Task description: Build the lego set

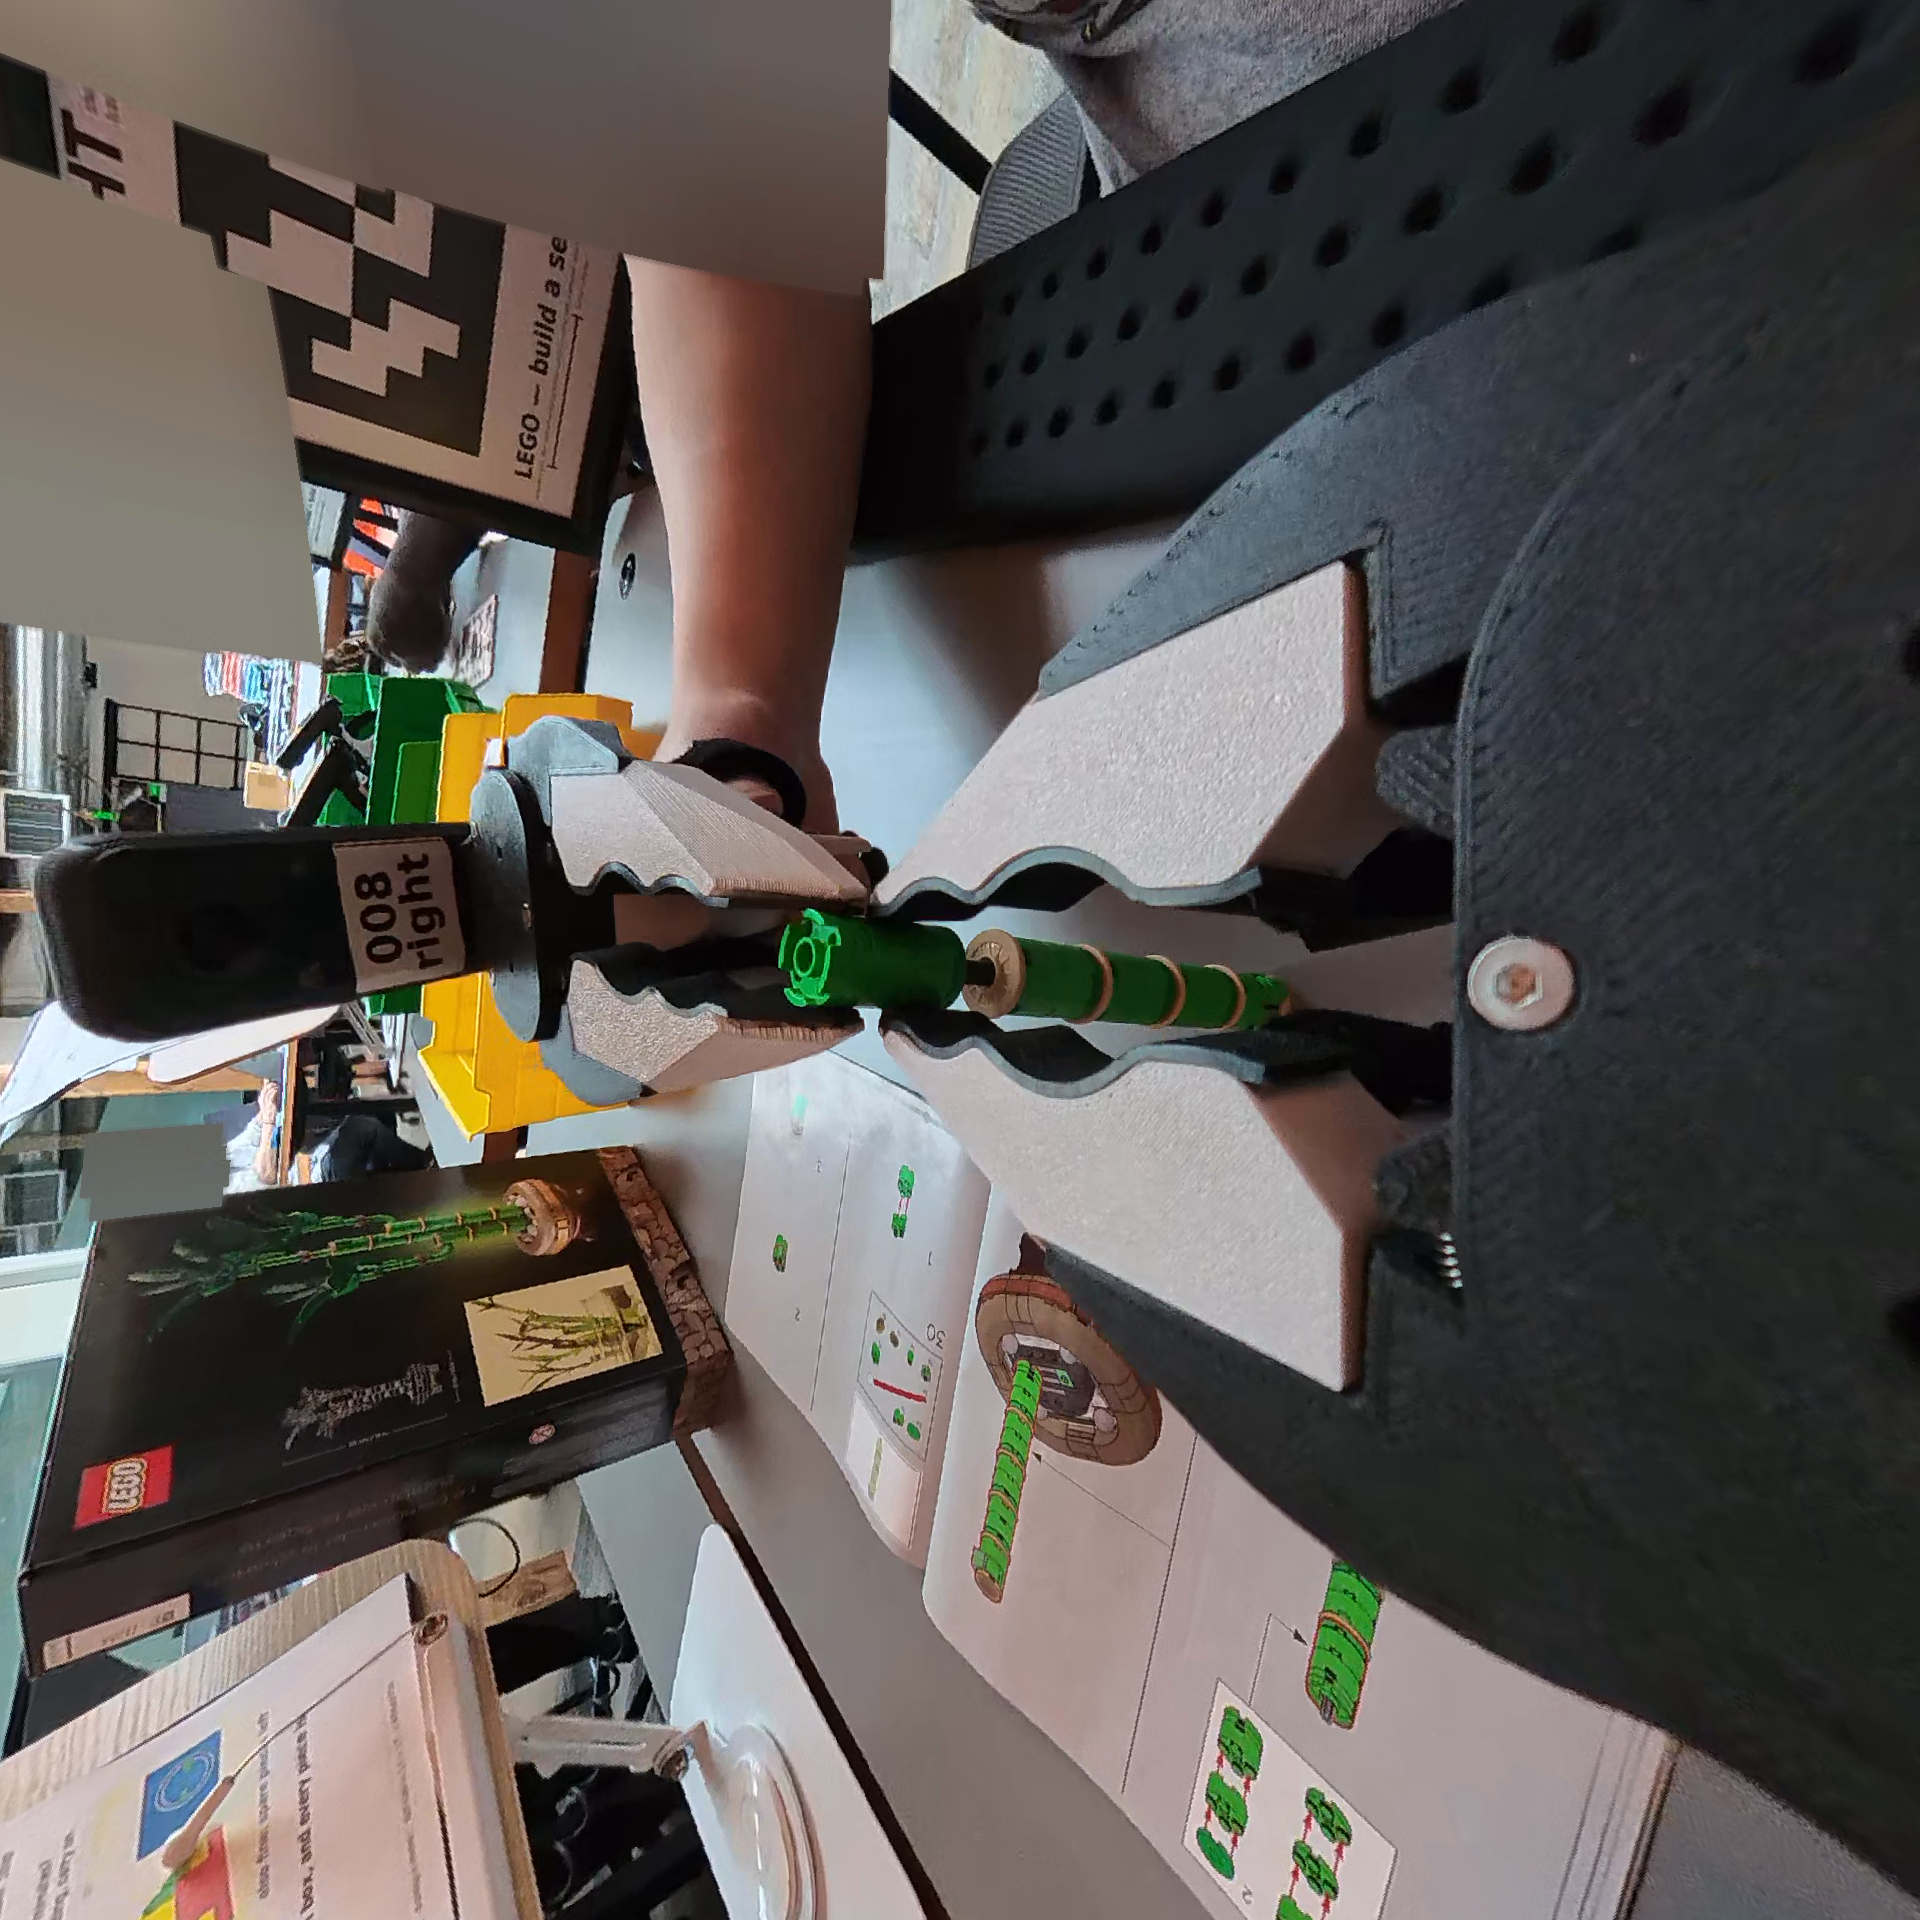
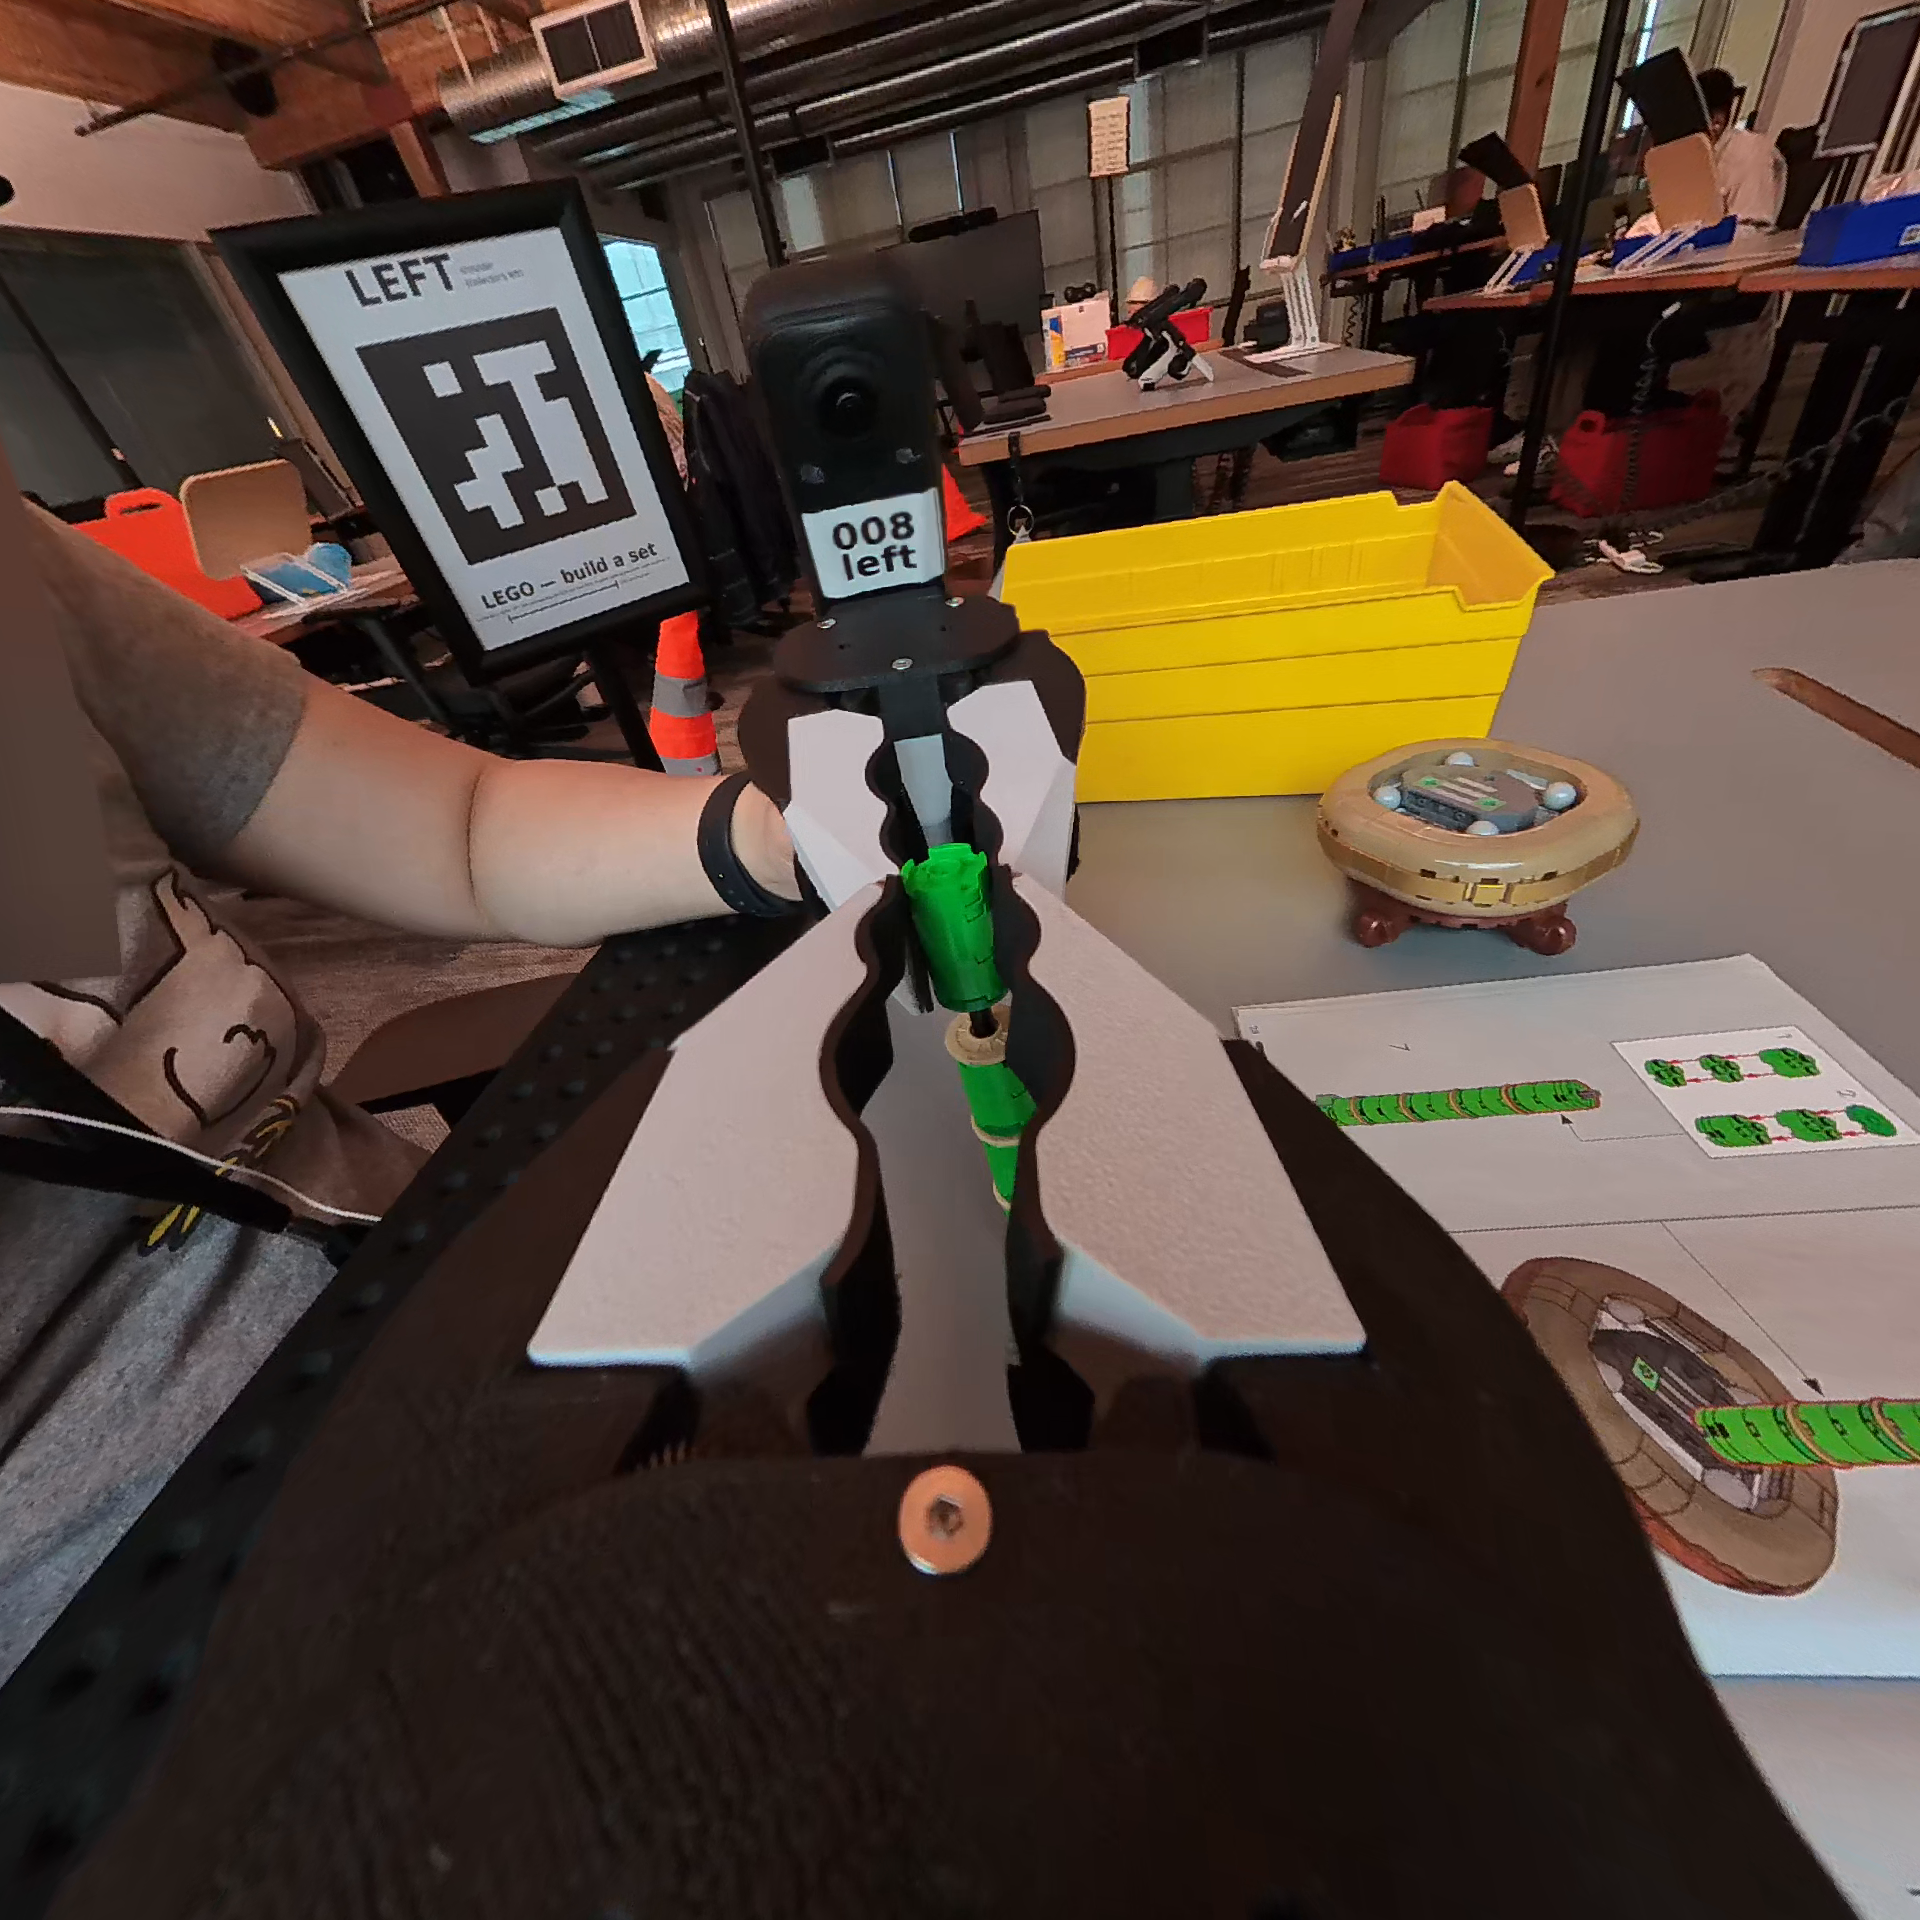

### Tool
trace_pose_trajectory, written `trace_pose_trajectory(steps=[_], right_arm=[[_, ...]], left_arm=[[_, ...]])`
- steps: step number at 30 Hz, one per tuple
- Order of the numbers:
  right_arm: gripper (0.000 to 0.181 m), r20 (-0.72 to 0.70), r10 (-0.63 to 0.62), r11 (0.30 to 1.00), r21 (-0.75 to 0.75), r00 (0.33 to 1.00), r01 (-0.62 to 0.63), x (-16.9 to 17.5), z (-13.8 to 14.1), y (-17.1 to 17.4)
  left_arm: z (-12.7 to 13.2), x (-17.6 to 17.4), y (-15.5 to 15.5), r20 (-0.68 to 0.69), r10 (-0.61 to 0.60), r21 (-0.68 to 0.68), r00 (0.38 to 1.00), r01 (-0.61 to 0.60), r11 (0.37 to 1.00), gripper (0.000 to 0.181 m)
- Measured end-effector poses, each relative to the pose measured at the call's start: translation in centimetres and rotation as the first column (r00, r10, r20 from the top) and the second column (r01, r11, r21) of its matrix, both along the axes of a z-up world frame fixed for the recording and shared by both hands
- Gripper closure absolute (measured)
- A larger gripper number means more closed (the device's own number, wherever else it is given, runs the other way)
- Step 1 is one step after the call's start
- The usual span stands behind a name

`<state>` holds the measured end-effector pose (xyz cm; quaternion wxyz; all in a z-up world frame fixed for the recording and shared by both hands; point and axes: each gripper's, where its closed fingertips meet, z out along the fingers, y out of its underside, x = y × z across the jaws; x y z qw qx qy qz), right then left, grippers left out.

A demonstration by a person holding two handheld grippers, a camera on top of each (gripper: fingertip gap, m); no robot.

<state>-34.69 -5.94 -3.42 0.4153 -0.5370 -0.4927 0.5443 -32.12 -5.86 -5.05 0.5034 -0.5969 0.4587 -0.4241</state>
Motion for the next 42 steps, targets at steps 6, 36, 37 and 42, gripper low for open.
trace_pose_trajectory(steps=[6,36,37,42], right_arm=[[0.164,-0.001,0.032,0.999,0.003,1.000,-0.032,-0.1,-0.2,-0.4],[0.164,-0.100,0.036,0.998,-0.043,0.994,-0.040,-0.2,-0.2,-0.2],[0.164,-0.114,0.043,0.998,-0.049,0.992,-0.049,-0.1,-0.1,-0.2],[0.155,-0.222,0.006,1.000,-0.029,0.975,-0.012,0.5,2.1,0.2]], left_arm=[[-0.1,0.0,-0.1,-0.011,-0.008,-0.003,1.000,0.008,1.000,0.165],[-0.2,-0.1,0.0,-0.031,-0.004,-0.012,0.999,0.004,1.000,0.165],[-0.2,-0.1,0.0,-0.036,-0.002,-0.007,0.999,0.002,1.000,0.165],[-0.2,-0.3,0.3,-0.036,0.003,-0.018,0.999,-0.004,1.000,0.165]])
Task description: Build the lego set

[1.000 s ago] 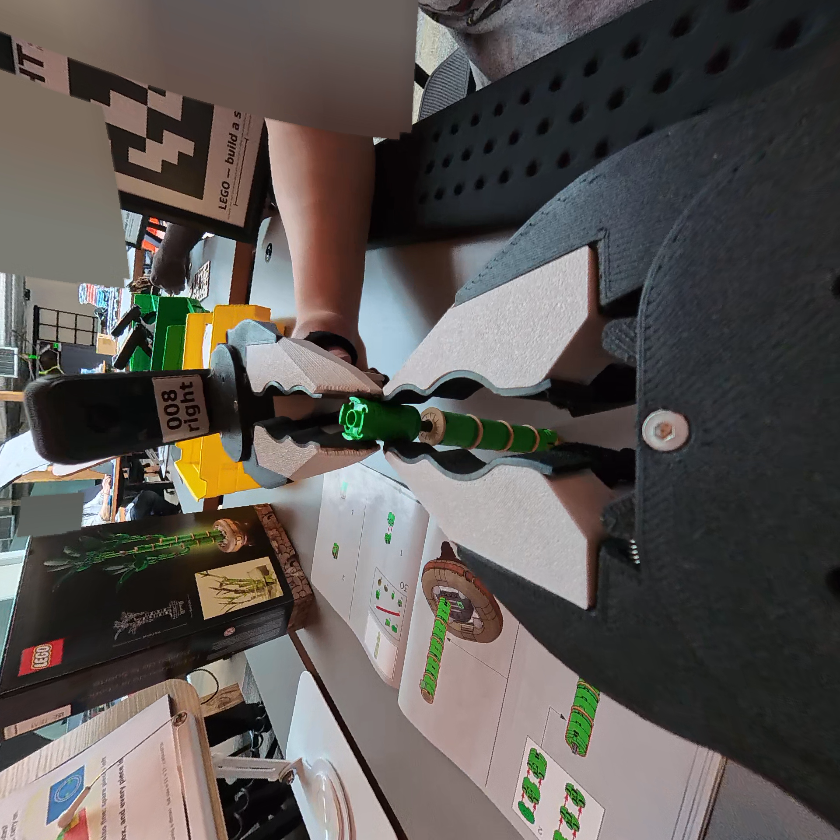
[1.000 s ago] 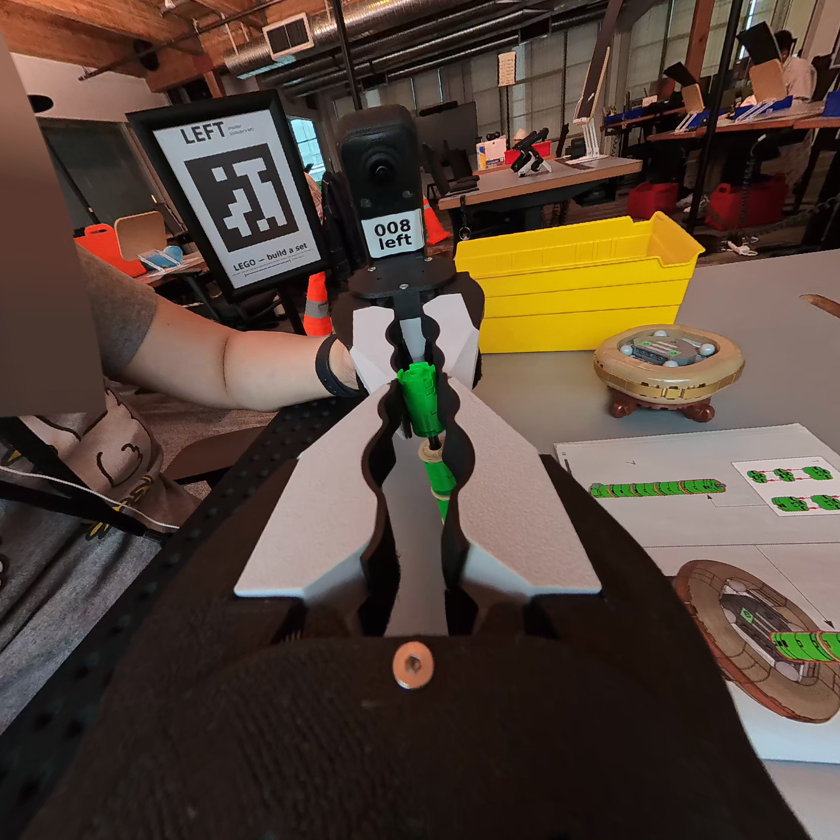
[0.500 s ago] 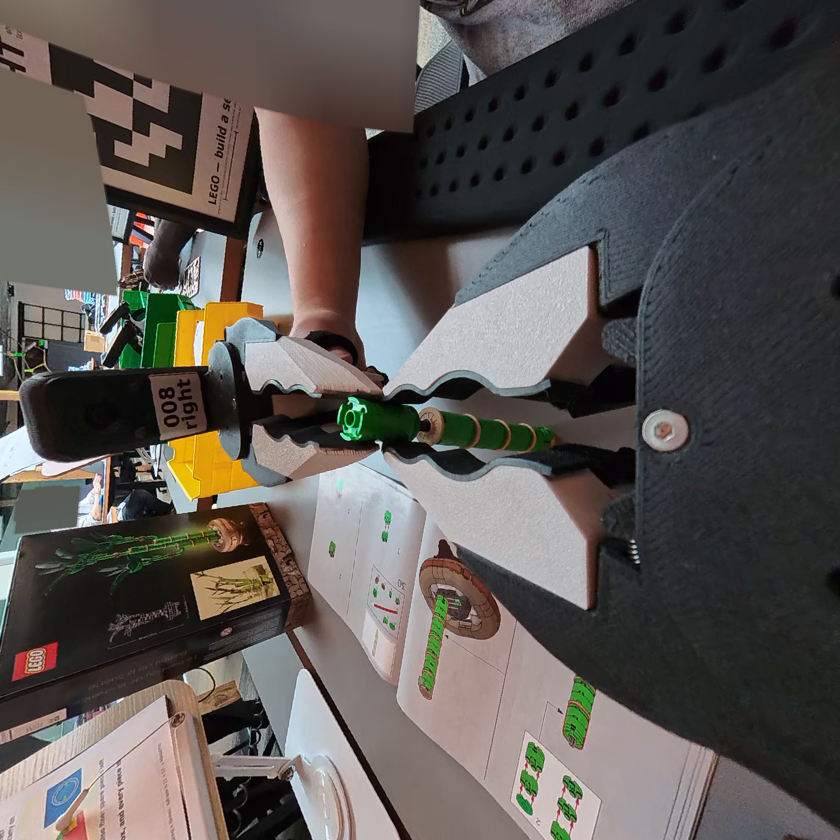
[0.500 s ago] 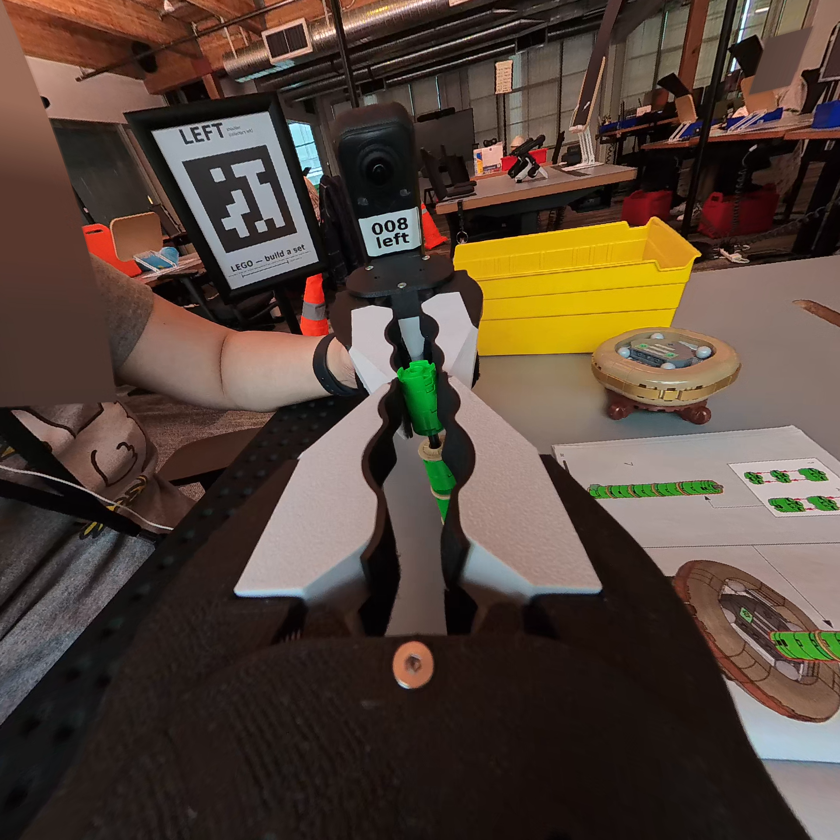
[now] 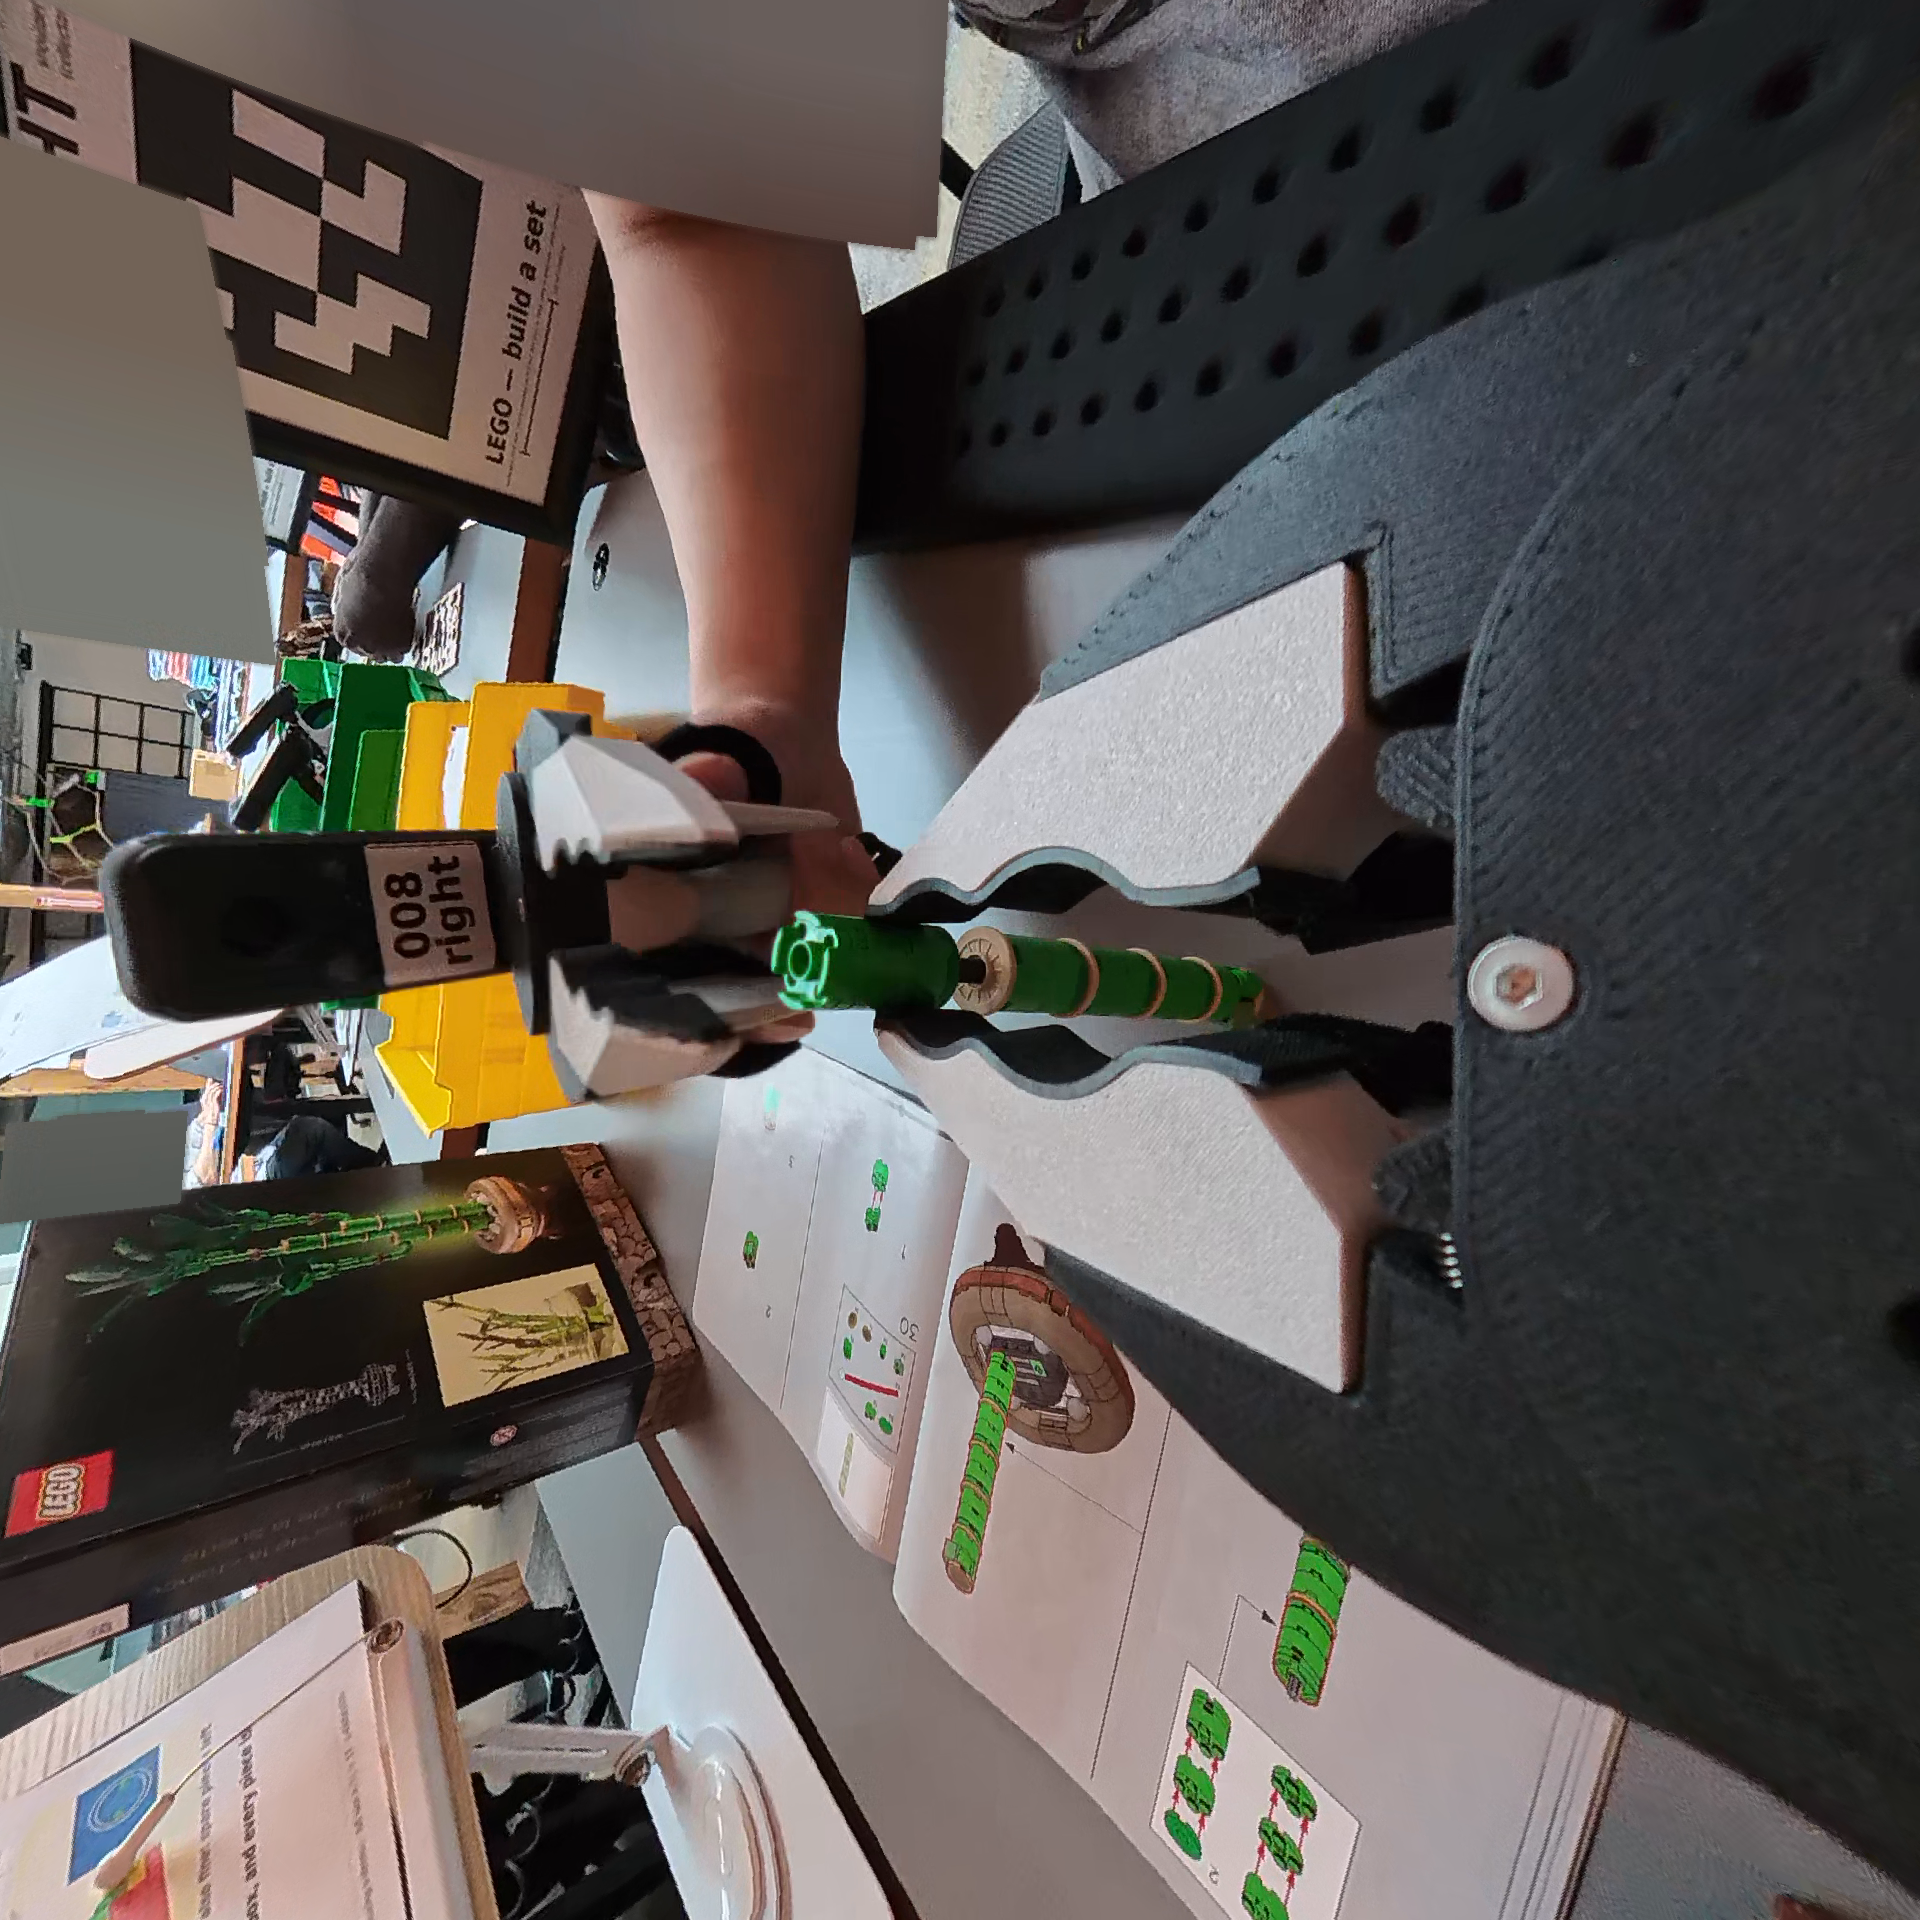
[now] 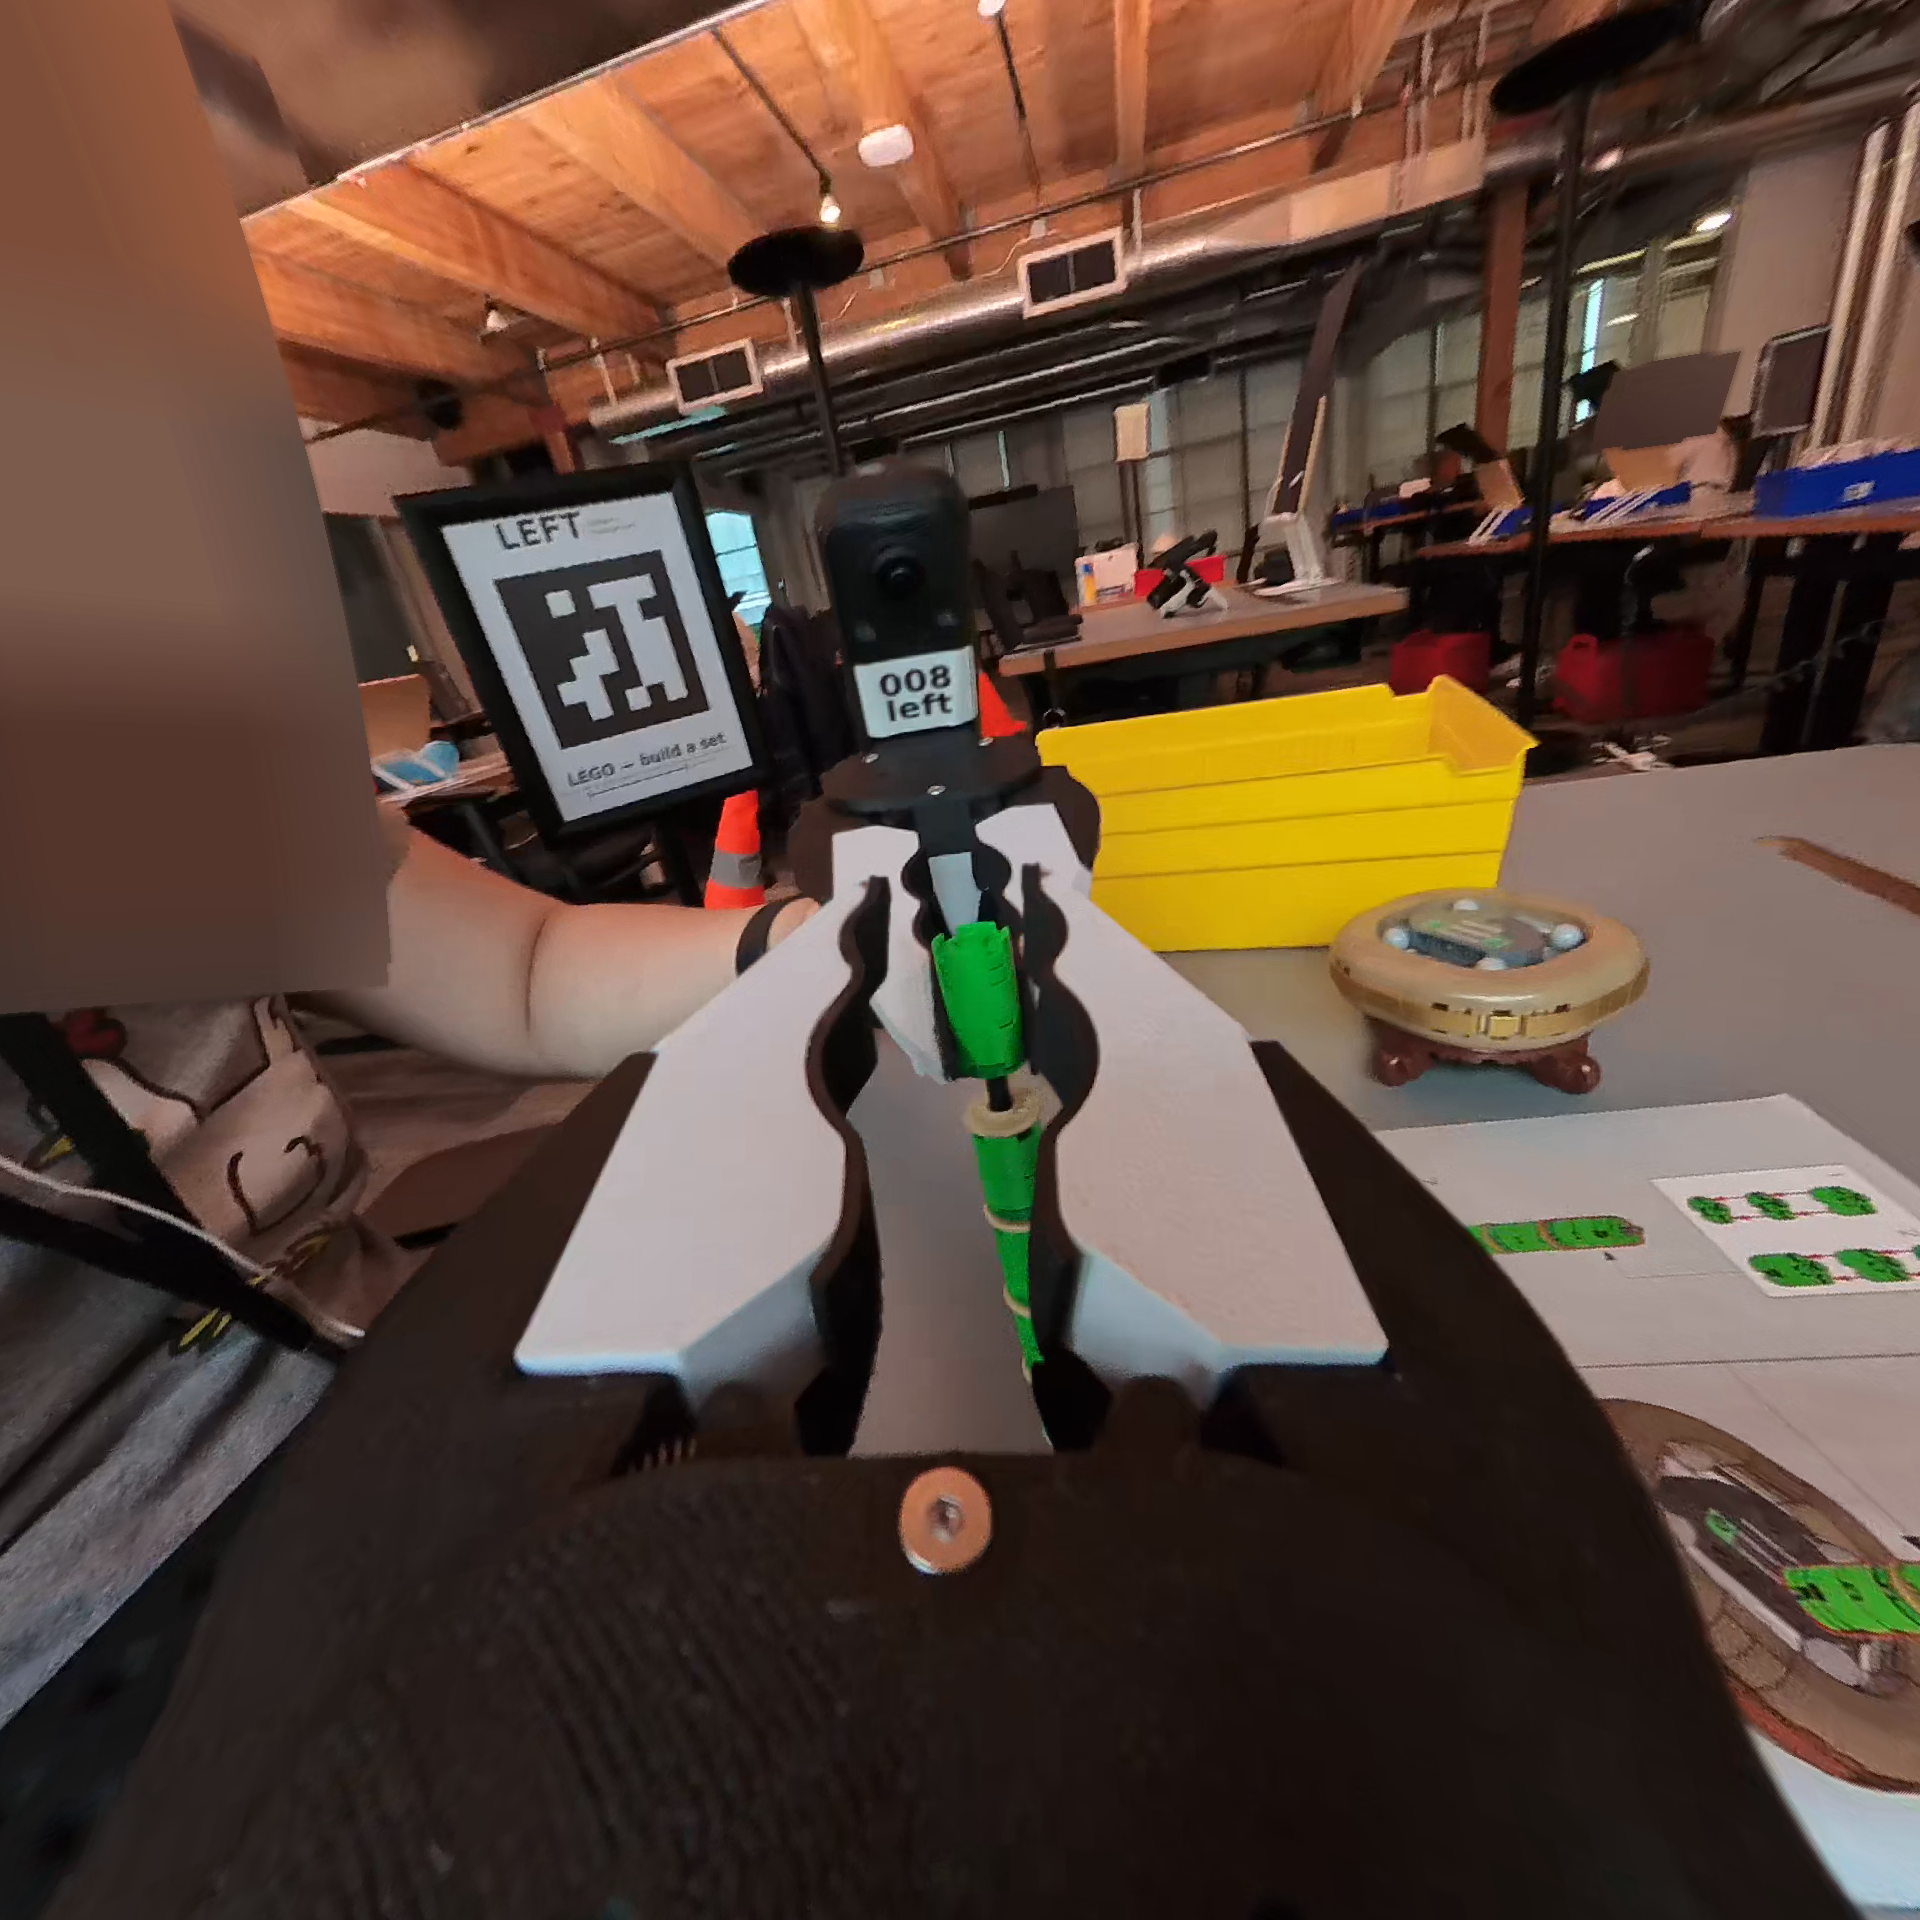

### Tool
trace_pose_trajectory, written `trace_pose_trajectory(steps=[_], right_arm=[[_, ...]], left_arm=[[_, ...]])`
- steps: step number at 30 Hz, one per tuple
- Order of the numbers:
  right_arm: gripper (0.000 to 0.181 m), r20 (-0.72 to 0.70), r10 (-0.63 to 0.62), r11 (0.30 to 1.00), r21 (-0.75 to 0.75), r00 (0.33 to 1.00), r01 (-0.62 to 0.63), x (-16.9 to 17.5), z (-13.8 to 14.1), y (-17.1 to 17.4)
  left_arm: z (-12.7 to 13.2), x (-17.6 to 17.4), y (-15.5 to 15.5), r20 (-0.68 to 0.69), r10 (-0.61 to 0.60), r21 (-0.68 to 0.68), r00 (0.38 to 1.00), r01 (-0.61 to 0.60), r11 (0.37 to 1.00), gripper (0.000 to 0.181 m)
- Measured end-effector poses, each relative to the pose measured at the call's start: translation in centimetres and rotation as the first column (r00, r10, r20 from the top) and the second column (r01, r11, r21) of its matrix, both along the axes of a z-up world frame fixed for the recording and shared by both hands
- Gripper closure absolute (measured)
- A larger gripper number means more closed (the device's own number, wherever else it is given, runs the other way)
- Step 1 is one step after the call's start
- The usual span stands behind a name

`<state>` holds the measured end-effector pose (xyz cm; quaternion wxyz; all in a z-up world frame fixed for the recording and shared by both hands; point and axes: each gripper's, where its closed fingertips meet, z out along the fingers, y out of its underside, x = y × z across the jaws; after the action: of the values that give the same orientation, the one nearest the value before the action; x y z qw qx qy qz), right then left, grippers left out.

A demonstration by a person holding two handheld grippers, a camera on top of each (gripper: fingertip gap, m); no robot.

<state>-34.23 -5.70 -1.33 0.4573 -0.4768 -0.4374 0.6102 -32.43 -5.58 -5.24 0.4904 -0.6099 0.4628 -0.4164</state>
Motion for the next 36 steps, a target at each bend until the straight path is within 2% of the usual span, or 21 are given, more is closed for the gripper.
trace_pose_trajectory(steps=[5,13,16,27,31,36], right_arm=[[0.157,0.077,-0.019,0.996,0.083,0.997,0.013,-0.5,-0.7,-0.3],[0.176,0.127,-0.101,0.977,0.198,0.987,0.074,-1.3,-1.0,-0.5],[0.176,0.122,-0.095,0.981,0.181,0.988,0.071,-1.3,-1.1,-0.4],[0.177,0.103,0.008,0.999,-0.034,0.995,-0.004,-1.2,-1.0,0.0],[0.178,0.143,-0.038,0.997,0.076,0.989,0.027,-1.1,-1.2,-0.1],[0.177,0.152,-0.029,0.996,0.083,0.988,0.016,-0.9,-1.3,-0.3]], left_arm=[[0.0,0.2,-0.1,-0.006,-0.001,0.009,1.000,0.001,1.000,0.165],[0.0,0.2,-0.2,-0.005,0.000,0.009,1.000,0.000,1.000,0.165],[0.0,0.2,-0.1,-0.003,0.002,0.005,1.000,-0.002,1.000,0.165],[0.0,0.1,-0.1,0.001,0.002,0.000,1.000,-0.002,1.000,0.165],[0.0,0.2,-0.1,0.001,0.003,-0.004,1.000,-0.003,1.000,0.165],[0.0,0.3,-0.2,-0.004,0.003,-0.001,1.000,-0.003,1.000,0.165]])
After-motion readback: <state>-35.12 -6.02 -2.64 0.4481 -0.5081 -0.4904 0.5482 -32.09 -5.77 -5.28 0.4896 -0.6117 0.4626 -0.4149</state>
